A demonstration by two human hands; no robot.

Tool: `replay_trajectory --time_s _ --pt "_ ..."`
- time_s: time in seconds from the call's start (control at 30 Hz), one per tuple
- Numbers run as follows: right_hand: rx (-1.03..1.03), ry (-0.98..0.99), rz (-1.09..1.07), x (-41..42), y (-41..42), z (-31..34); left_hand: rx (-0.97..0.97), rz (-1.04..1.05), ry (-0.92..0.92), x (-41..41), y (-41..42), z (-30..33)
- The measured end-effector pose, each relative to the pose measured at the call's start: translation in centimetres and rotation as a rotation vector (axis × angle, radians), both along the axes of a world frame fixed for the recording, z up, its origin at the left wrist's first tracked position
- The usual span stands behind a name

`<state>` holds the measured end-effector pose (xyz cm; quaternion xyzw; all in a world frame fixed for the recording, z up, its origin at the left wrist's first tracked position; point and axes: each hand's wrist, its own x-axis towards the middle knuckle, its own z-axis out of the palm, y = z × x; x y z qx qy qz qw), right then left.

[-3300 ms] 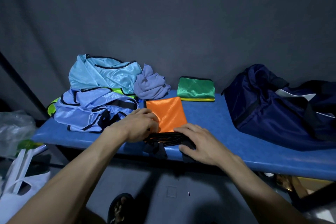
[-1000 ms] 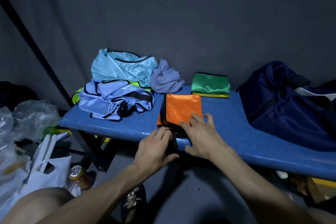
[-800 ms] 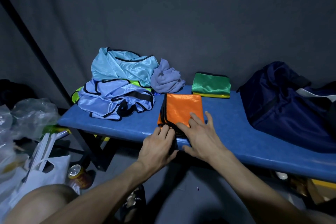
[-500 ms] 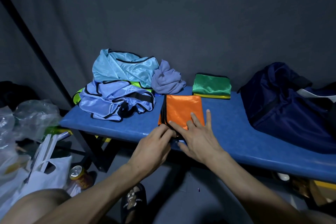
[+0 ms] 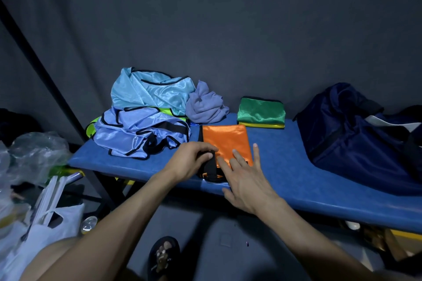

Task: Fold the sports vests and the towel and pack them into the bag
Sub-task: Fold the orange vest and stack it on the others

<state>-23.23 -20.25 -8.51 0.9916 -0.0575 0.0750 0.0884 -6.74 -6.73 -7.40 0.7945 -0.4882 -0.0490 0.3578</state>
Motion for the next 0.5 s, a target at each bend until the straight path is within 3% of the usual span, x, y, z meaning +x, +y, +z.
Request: replay_trajectory --time_s 0.17,0.33,0.5 --pt "0.070 -0.012 0.024 -0.8 -1.6 -0.4 -0.002 0.045 0.073 0.9 -1.1 -0.9" --pt "0.247 0.015 0.020 -1.3 -3.4 0.7 0.001 0.132 -0.024 1.2 -1.6 -0.9" --pt "0.245 -0.006 0.043 -0.9 -4.1 0.8 0.039 0.100 -0.070 1.0 -1.2 -1.3"
